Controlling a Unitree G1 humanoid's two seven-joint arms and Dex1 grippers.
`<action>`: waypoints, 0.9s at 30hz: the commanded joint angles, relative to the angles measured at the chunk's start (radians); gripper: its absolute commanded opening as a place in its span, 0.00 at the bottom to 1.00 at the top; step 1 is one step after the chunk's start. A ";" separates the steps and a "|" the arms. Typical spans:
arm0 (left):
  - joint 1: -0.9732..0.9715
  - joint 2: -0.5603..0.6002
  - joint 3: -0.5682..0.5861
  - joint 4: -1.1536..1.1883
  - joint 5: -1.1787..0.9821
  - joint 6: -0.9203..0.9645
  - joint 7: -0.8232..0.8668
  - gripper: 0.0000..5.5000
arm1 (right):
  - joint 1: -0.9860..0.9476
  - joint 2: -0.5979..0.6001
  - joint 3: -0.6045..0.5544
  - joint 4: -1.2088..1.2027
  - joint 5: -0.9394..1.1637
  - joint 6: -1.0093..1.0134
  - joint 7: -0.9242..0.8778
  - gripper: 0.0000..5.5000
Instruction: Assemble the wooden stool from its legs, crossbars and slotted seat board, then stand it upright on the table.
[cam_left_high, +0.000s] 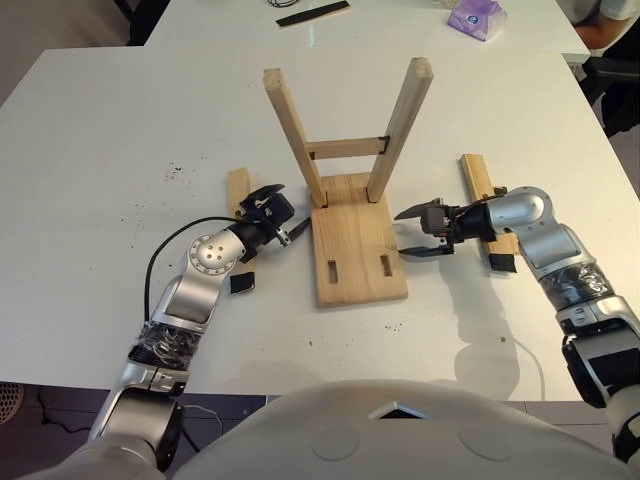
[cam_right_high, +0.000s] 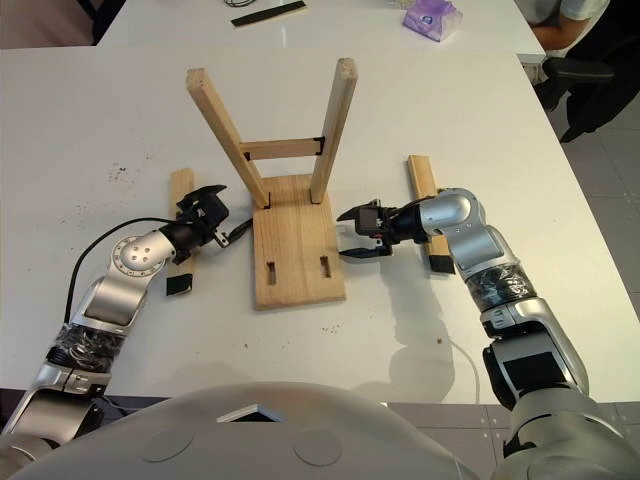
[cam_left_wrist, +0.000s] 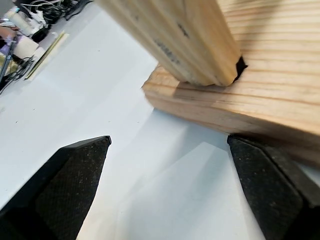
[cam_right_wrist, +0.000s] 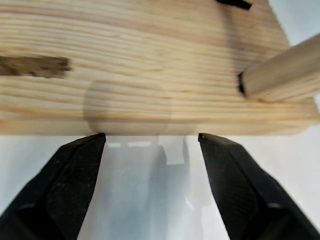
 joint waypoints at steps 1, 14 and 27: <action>-0.006 -0.004 -0.012 0.063 0.012 -0.015 -0.003 0.79 | -0.003 0.013 -0.009 -0.004 -0.017 0.027 -0.050 0.62; 0.362 0.069 0.287 -0.226 -0.081 0.040 0.077 0.79 | 0.342 -0.141 -0.491 -0.462 0.227 0.439 -0.322 0.62; 0.489 -0.069 0.301 -0.423 -0.065 0.109 0.198 0.79 | 0.399 -0.059 -0.623 -0.507 0.267 1.001 -0.656 0.62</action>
